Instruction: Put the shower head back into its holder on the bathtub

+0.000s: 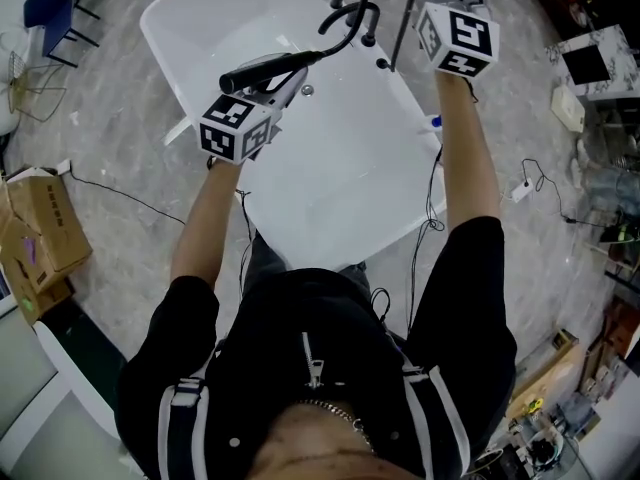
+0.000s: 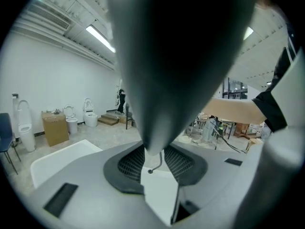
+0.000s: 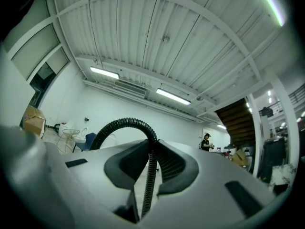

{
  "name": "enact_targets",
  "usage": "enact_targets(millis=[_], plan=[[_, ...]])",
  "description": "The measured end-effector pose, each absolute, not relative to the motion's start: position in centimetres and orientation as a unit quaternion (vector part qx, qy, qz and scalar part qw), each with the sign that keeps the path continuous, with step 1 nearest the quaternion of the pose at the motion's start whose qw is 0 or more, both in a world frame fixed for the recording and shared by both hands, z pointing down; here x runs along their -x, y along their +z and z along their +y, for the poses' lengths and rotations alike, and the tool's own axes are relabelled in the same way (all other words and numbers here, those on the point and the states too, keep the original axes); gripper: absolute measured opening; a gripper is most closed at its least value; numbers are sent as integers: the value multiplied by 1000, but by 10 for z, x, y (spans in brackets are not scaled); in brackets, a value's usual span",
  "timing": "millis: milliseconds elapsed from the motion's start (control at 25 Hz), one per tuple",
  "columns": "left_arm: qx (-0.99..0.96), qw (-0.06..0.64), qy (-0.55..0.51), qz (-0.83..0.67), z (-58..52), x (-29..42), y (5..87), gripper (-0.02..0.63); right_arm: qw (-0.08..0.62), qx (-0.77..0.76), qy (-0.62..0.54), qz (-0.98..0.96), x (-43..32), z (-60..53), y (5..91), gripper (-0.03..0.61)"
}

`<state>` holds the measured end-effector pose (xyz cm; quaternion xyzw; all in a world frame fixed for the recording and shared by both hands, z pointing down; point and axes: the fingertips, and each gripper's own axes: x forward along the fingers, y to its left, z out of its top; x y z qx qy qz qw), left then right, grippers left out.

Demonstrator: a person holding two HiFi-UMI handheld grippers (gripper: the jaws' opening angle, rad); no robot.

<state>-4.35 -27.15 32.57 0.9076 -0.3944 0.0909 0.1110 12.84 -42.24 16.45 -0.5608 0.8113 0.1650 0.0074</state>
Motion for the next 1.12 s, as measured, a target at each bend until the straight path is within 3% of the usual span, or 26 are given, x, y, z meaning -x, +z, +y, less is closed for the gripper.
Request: enact_targets(millis=[480,1120], plan=[[-903,135,121,-390,-272,35,367,146,-78,557,103,820,-133,-440,257,64],[-906,103,91,-400,-270,42,331,146,29,515,146,844,-84,-428,151,64]])
